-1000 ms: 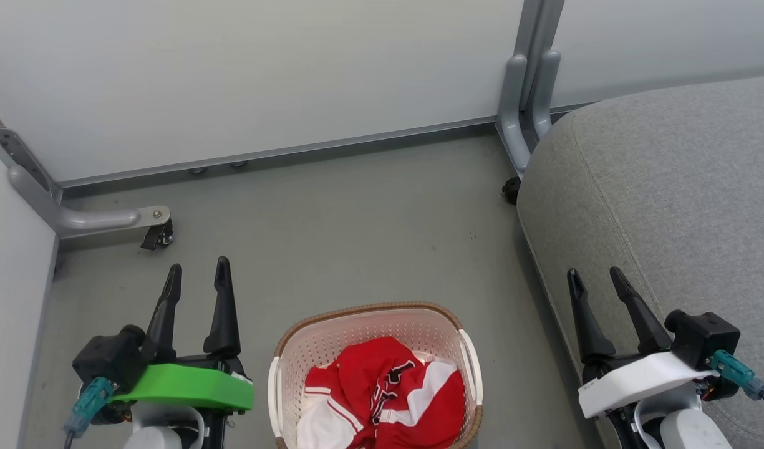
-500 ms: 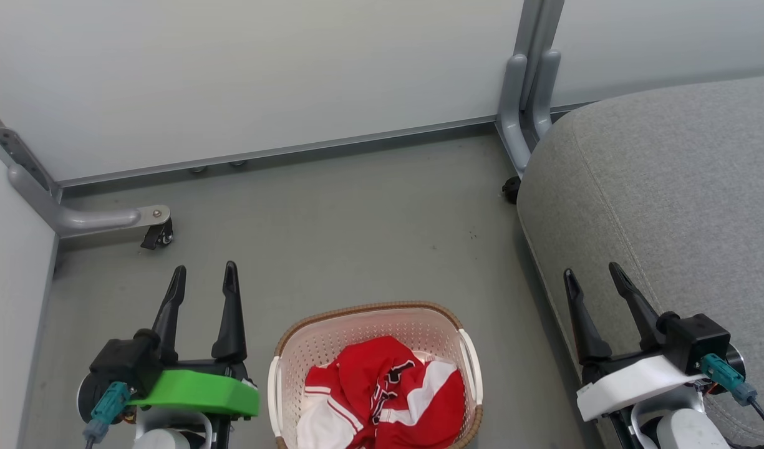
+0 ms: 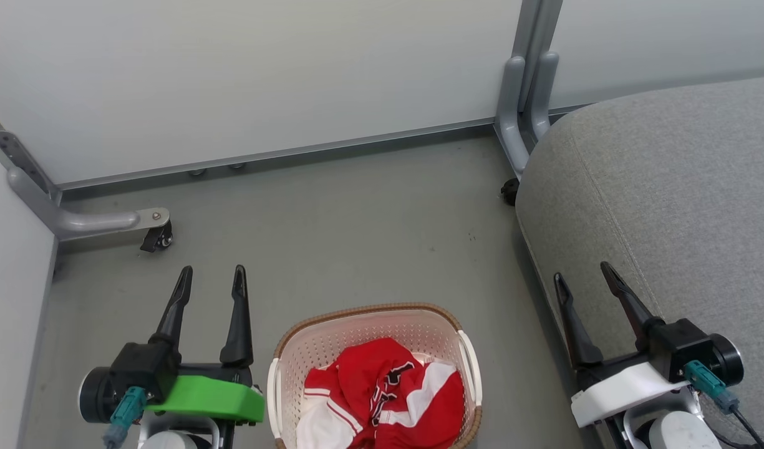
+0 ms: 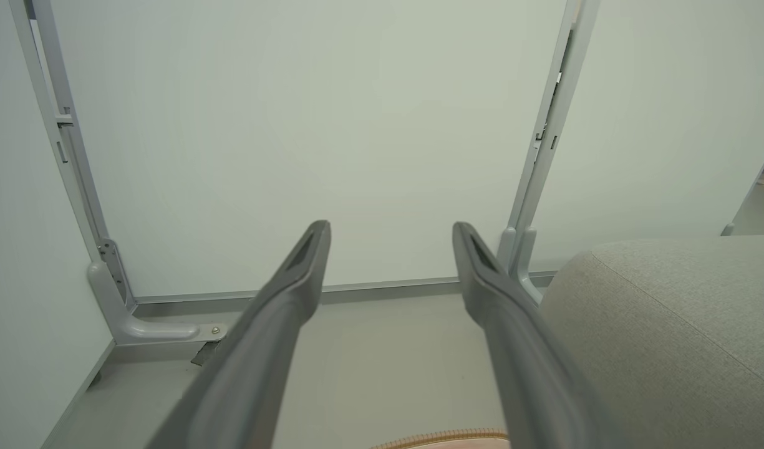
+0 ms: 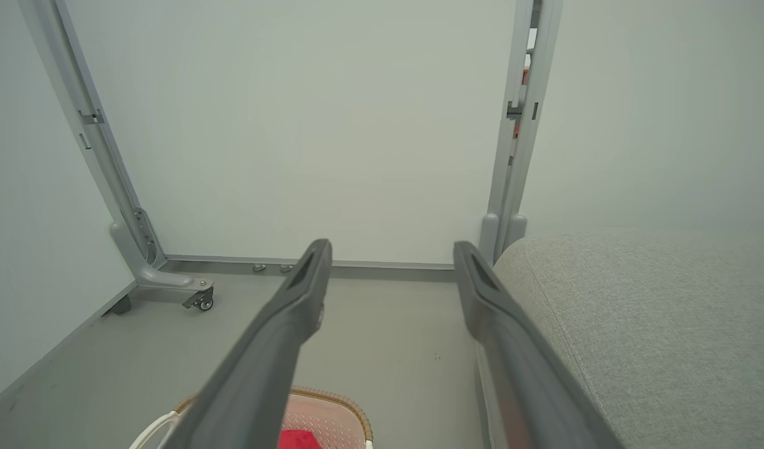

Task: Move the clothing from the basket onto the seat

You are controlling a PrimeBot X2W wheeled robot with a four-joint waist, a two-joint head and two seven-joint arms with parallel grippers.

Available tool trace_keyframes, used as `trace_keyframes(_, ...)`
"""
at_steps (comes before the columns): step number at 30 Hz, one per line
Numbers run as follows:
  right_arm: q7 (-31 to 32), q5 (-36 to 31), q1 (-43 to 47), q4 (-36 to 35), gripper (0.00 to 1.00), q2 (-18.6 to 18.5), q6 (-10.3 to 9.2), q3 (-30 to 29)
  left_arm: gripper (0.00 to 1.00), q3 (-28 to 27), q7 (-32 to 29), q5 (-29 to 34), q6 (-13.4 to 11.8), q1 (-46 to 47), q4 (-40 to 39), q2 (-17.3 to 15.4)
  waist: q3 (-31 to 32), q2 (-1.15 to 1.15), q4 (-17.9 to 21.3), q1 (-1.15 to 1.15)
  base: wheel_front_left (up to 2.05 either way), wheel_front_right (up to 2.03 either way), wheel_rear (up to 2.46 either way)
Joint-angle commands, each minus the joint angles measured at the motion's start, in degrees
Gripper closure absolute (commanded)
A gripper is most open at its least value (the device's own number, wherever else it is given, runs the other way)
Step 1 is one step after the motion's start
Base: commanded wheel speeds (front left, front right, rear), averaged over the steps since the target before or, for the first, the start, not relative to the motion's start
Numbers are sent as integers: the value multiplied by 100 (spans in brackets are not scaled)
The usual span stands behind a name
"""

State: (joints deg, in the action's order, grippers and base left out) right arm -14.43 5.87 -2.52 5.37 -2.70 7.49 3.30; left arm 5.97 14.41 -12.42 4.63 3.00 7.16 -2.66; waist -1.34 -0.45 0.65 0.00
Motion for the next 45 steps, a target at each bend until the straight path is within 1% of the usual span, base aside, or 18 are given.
trace_keyframes(1, -55, -117, 61, -33, 0, -32, 0, 13, 0, 17, 44, 145, 23, -51, 0, -39, 2, 43, -1, 0, 0, 0, 0)
trace_keyframes(5, -88, -264, 61, -56, 0, -33, 0, 30, 0, 24, 102, 259, 17, -54, 16, -39, 3, 45, 2, 0, 0, 0, 0)
trace_keyframes(20, -86, -233, 71, -48, 0, -32, 0, -6, 0, 59, 76, 210, 0, -64, 57, -39, -11, 45, -9, 0, 0, 0, 0)
trace_keyframes(25, -86, -203, 77, -26, 0, -32, 0, 2, 0, 95, 73, 147, 6, -51, 216, -37, -120, 45, 5, 0, 0, 0, 0)
trace_keyframes(28, -86, -198, -54, -69, 0, -32, 0, -49, 0, 196, 73, 200, 47, 128, 397, -37, -418, 45, 27, 0, 0, 0, 0)
trace_keyframes(32, -85, -245, -349, -156, 0, -32, 0, -135, 0, 420, 73, 307, 126, 566, 760, -35, -1103, 45, 43, 0, 0, 0, 0)
trace_keyframes(39, -85, -250, -1062, -288, 0, -31, -1, -288, 0, 934, 73, 812, 248, 1674, 1794, -66, -2375, 45, 172, 0, 0, 0, 0)
trace_keyframes(43, -85, -244, -1436, -383, 0, -30, -1, -395, 0, 1285, 73, 954, 278, 2337, 2389, -140, -3006, 45, 261, 0, 0, 0, 0)
trace_keyframes(45, -85, -246, -1594, -419, 0, -29, -1, -439, 0, 1552, 73, 884, 288, 2654, 2685, -166, -3290, 45, 304, 0, 0, 0, 0)
